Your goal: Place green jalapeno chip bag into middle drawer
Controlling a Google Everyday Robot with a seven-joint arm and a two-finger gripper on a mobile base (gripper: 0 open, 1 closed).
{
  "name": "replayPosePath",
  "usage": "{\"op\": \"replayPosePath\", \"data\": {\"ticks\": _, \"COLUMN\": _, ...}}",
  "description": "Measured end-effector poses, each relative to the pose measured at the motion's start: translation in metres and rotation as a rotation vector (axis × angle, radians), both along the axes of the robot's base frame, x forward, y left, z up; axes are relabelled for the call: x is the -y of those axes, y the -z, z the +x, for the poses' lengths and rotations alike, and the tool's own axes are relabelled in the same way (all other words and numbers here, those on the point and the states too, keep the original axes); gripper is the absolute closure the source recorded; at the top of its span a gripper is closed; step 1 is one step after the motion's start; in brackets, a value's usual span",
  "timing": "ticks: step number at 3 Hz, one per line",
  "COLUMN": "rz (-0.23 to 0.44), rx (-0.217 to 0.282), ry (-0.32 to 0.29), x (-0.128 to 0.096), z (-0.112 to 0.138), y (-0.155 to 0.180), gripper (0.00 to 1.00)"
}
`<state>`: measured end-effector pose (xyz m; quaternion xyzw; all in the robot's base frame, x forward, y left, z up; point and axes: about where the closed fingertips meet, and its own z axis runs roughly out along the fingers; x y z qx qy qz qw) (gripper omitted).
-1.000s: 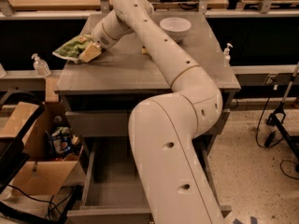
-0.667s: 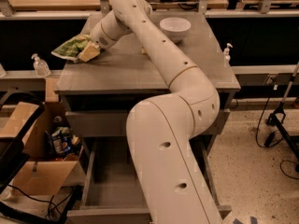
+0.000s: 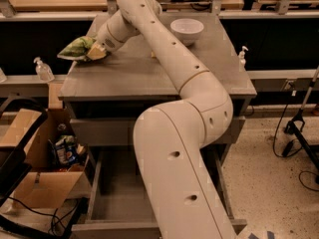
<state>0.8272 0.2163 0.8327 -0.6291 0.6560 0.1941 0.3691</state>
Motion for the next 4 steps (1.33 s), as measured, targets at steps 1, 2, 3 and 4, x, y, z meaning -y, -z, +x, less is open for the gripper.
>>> {"op": "replayPosePath", "data": {"ticks": 1, "rz": -0.033, "rx": 0.034, "ry": -0.006, "x": 0.002, "z": -0.004, "y": -0.02, "gripper": 1.0}}
{"op": "replayPosePath", "data": {"ticks": 2, "rz": -0.071, "rx": 0.11, "ry": -0.012, "x": 0.014, "z": -0.017, "y": -0.069, "gripper": 1.0}}
{"op": "replayPosePath", "data": {"ticks": 3, "rz": -0.081, "rx": 0.17, "ry": 0.0, "x": 0.033, "z": -0.04, "y": -0.119, "gripper": 1.0}}
{"op": "replayPosePath", "data": {"ticks": 4, "rz": 0.001, "rx": 0.235, "ry": 0.08, "x": 0.081, "z": -0.07, "y": -0.181, "gripper": 1.0}}
